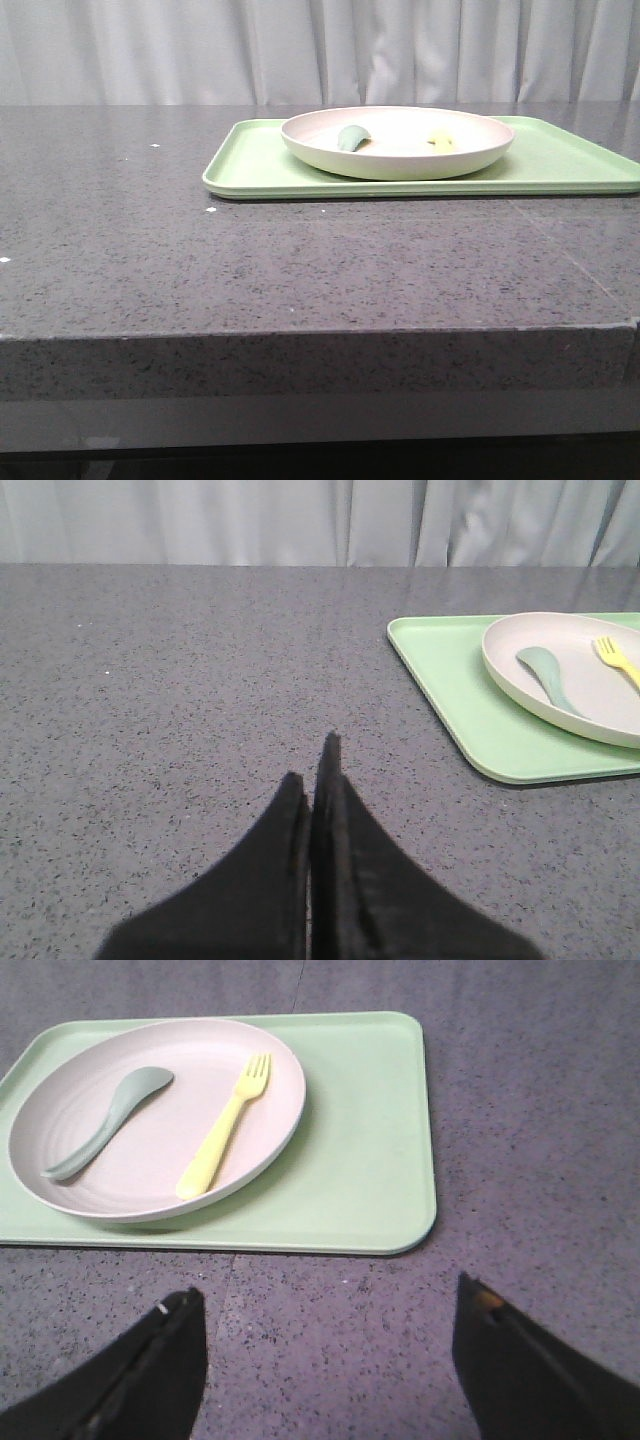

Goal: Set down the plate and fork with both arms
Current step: 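Lower the right gripper into the plate and grasp the yellow fork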

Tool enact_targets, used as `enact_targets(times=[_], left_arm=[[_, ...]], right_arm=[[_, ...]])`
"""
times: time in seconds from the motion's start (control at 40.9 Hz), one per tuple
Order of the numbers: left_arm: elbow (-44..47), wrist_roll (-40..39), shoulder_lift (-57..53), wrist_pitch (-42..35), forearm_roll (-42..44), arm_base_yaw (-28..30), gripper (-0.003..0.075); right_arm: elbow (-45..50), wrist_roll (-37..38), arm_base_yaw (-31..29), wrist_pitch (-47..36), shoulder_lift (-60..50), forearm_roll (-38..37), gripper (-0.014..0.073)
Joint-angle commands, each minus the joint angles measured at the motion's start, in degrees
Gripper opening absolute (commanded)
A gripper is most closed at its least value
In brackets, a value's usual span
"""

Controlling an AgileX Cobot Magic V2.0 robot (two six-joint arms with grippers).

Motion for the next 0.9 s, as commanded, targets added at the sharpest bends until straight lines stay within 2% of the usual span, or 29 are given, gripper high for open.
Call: enact_targets(times=[0.0,0.171,0.318,0.464,0.709,0.88], left_arm=[[-1.1,-0.5,-0.8,-4.7,0.1,0.1,-0.0018],[-0.8,-0.5,-0.9,-4.7,0.1,0.1,-0.0018],[-0.8,-0.5,-0.9,-4.7,0.1,0.1,-0.0018],[-0.8,-0.5,-0.9,-4.7,0.1,0.1,-0.0018],[-0.8,-0.5,-0.9,-4.7,0.1,0.1,-0.0018],[-0.8,-0.5,-0.9,-4.7,0.1,0.1,-0.0018]], right_arm=[[-5.4,-0.5,1.5,-5.1,6.2,-0.1,0.0543],[-15.2,-0.5,6.9,-4.6,19.2,-0.1,0.0543],[-25.1,-0.5,10.2,-0.2,30.0,-0.1,0.0543],[-36.0,-0.3,10.4,6.6,41.0,0.0,0.0543],[-52.0,4.4,10.8,17.7,55.9,-0.2,0.0542],[-58.3,7.4,10.8,21.1,62.1,-1.0,0.0542]])
